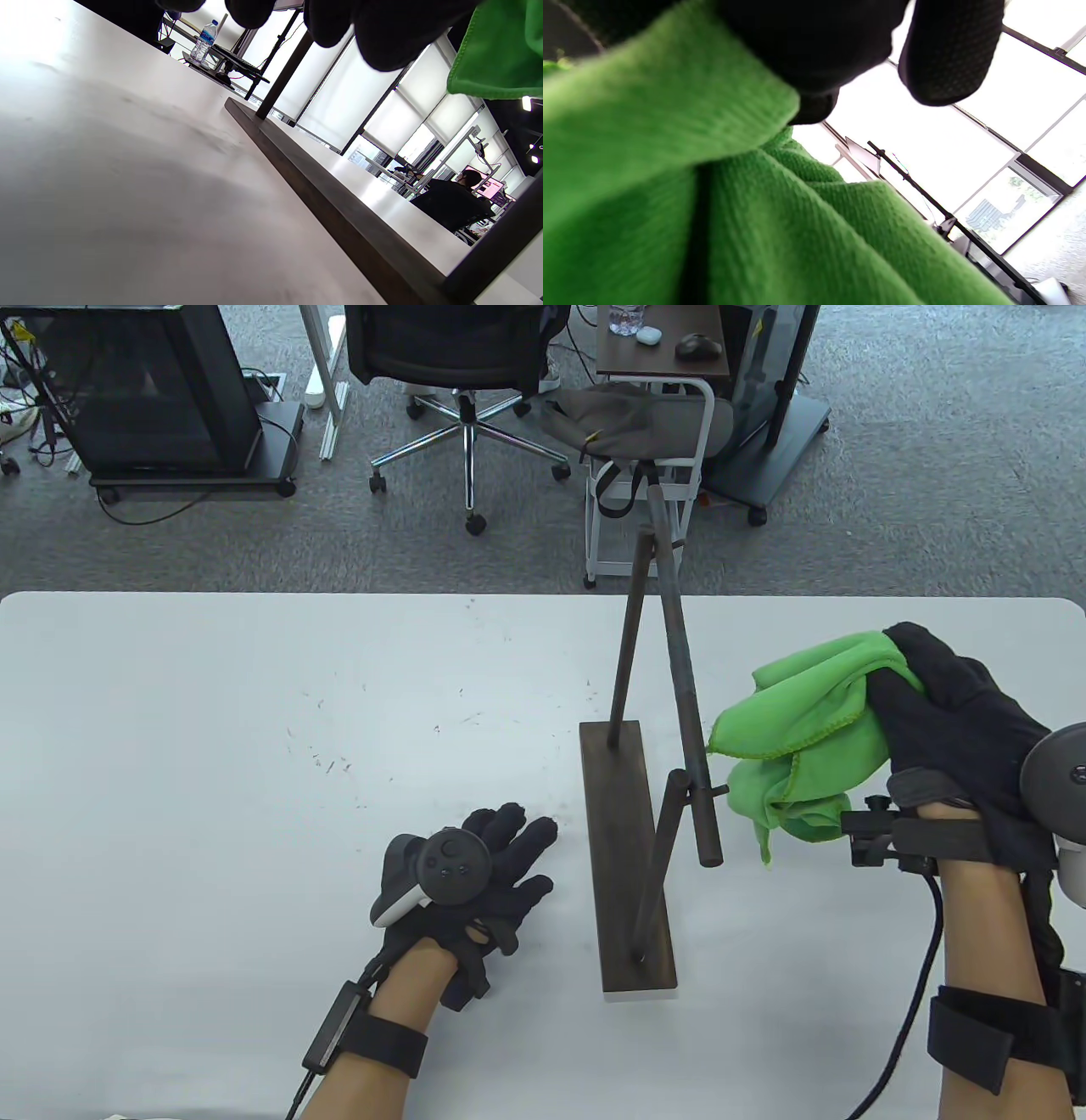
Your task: Hang square towel on desktop hanging rack
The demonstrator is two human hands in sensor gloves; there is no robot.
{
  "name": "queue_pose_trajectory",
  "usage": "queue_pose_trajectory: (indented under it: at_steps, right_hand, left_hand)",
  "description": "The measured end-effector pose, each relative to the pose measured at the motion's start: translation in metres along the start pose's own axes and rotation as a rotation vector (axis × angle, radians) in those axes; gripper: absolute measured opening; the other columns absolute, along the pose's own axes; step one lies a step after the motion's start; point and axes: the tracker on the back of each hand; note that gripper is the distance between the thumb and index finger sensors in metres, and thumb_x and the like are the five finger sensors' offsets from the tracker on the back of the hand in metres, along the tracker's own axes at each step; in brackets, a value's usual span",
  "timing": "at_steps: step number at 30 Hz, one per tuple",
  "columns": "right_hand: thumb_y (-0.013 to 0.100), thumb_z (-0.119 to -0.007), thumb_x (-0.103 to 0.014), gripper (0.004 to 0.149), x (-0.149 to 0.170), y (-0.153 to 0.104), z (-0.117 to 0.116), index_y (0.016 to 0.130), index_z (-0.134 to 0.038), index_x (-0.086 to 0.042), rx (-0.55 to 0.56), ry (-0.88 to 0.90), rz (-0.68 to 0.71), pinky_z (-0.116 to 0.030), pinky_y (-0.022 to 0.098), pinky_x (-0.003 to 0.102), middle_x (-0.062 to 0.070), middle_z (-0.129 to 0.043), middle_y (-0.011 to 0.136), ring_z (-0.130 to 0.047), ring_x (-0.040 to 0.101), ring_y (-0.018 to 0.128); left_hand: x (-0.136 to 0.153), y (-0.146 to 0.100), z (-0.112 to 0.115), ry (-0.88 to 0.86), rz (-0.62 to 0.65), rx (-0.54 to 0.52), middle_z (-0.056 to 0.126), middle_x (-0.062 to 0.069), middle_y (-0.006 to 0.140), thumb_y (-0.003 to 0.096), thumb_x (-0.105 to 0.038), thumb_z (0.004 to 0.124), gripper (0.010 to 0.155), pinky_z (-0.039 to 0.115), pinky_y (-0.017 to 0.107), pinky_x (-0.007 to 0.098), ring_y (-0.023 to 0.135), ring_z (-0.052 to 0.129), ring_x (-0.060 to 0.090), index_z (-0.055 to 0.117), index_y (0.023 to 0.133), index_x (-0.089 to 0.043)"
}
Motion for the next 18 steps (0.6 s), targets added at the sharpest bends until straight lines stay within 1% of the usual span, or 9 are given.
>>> queue_pose_trajectory:
  at_steps: [4,7,8,11,15,17,18]
  right_hand:
    - [0.046,-0.088,-0.048,0.041,-0.019,0.003,0.006,0.084,-0.08,-0.033,0.091,0.088,0.023,-0.085,0.046,0.051,0.005,-0.098,0.063,-0.097,0.003,0.018]
    - [0.046,-0.087,-0.046,0.042,-0.039,0.008,0.007,0.085,-0.079,-0.034,0.136,0.116,0.083,-0.084,0.048,0.051,0.006,-0.096,0.067,-0.101,0.004,0.023]
    - [0.046,-0.087,-0.045,0.042,-0.044,0.009,0.006,0.085,-0.078,-0.033,0.134,0.114,0.104,-0.084,0.048,0.052,0.006,-0.095,0.068,-0.102,0.004,0.025]
    - [0.047,-0.085,-0.043,0.043,-0.061,0.009,-0.007,0.087,-0.075,-0.034,0.061,0.122,0.187,-0.08,0.052,0.055,0.007,-0.091,0.075,-0.105,0.007,0.036]
    - [0.048,-0.084,-0.04,0.044,-0.086,0.005,-0.029,0.09,-0.072,-0.033,-0.049,0.158,0.295,-0.076,0.054,0.06,0.008,-0.088,0.081,-0.105,0.013,0.045]
    - [0.048,-0.084,-0.04,0.046,-0.097,0.005,-0.042,0.091,-0.071,-0.032,-0.194,0.154,0.37,-0.073,0.056,0.063,0.009,-0.087,0.085,-0.104,0.018,0.051]
    - [0.05,-0.083,-0.041,0.049,-0.102,0.003,-0.051,0.095,-0.066,-0.033,-0.361,0.146,0.38,-0.068,0.058,0.067,0.01,-0.084,0.091,-0.101,0.025,0.061]
  left_hand:
    - [-0.001,0.0,0.001,-0.014,0.007,0.003,0.037,0.012,0.117,0.0522,-0.048,0.078,0.067,0.024,0.063,0.076,0.108,0.035,0.057,0.054,0.113,-0.032]
    - [-0.001,0.001,0.003,-0.022,0.006,0.011,0.037,0.012,0.117,0.052,-0.048,0.078,0.067,0.025,0.063,0.076,0.107,0.035,0.057,0.054,0.113,-0.032]
    - [0.0,0.001,0.003,-0.021,0.004,0.015,0.037,0.012,0.117,0.0521,-0.048,0.078,0.067,0.025,0.063,0.076,0.107,0.035,0.057,0.054,0.113,-0.032]
    - [-0.001,0.002,0.003,-0.013,0.004,0.023,0.037,0.012,0.117,0.0523,-0.048,0.078,0.067,0.024,0.063,0.076,0.107,0.034,0.057,0.053,0.113,-0.032]
    - [0.001,0.002,0.005,-0.019,0.001,0.028,0.037,0.012,0.117,0.0522,-0.048,0.078,0.067,0.025,0.063,0.076,0.108,0.034,0.057,0.054,0.113,-0.032]
    - [0.002,0.002,0.005,-0.017,-0.004,0.034,0.037,0.012,0.117,0.0524,-0.048,0.078,0.067,0.025,0.063,0.076,0.107,0.034,0.057,0.053,0.113,-0.032]
    - [0.002,0.002,0.005,-0.02,-0.005,0.034,0.036,0.012,0.117,0.0524,-0.048,0.078,0.067,0.025,0.063,0.076,0.107,0.034,0.057,0.053,0.113,-0.032]
Point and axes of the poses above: the tracker on the back of each hand, its own x axis roughly to the little-finger side, its own y axis roughly from the wrist to the fingertips, z = x × y
